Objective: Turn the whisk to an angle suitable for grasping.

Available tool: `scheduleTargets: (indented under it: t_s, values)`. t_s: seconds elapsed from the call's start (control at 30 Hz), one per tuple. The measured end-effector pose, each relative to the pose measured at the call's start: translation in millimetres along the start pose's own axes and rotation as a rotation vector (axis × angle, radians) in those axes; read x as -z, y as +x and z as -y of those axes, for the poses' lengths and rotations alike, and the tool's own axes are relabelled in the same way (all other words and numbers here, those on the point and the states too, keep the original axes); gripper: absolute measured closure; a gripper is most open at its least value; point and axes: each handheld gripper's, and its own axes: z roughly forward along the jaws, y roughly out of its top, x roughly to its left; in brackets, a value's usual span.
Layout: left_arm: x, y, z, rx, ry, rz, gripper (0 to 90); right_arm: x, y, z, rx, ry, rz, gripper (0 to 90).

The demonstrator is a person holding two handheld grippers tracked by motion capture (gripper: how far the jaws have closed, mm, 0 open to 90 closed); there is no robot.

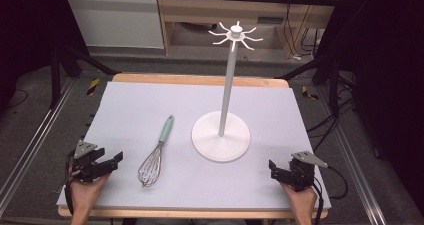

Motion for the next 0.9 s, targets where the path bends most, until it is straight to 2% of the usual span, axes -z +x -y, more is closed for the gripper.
scheduleTargets:
  t_s: [0.23,0.27,0.3,0.37,0.57,0.9]
  values:
    - [3.1,-10.8,-7.7,-0.032,-0.008,0.052,27.2,-1.8,5.6,0.3,0.03,0.017,-0.004,8.7]
    - [4.3,-15.2,-10.1,-0.053,-0.009,0.065,27.2,-1.5,6.6,0.4,0.029,0.017,-0.003,8.6]
    - [4.3,-15.2,-10.1,-0.053,-0.009,0.065,27.2,-1.5,6.6,0.4,0.029,0.017,-0.003,8.6]
    - [5.0,-22.0,-14.0,-0.084,-0.008,0.08,27.2,-1.5,8.9,0.7,0.038,0.02,-0.004,8.6]
    - [5.4,-34.6,-19.6,-0.118,0.006,0.105,26.2,-1.4,11.4,1.3,0.048,0.031,-0.001,8.7]
    - [7.2,-49.3,-27.4,-0.137,0.001,0.144,25.6,-1.3,12.6,1.6,0.052,0.03,0.003,8.9]
